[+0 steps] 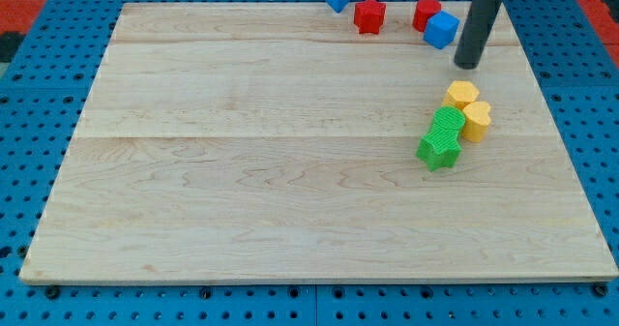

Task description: Place the blue cube at the bottom left of the red star

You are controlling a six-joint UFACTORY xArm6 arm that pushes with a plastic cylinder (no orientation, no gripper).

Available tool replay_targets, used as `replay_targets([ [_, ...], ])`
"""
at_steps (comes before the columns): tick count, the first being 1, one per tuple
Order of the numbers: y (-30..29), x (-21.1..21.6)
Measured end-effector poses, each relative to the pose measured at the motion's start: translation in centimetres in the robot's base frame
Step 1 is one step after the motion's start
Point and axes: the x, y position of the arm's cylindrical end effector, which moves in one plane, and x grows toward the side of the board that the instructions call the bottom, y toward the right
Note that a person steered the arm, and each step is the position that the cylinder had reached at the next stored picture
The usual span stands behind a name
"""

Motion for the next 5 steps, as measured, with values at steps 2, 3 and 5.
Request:
replay_targets([
  [2,2.3,-10.9],
  [3,1.8,-11.5],
  [5,1.3,-11.3],
])
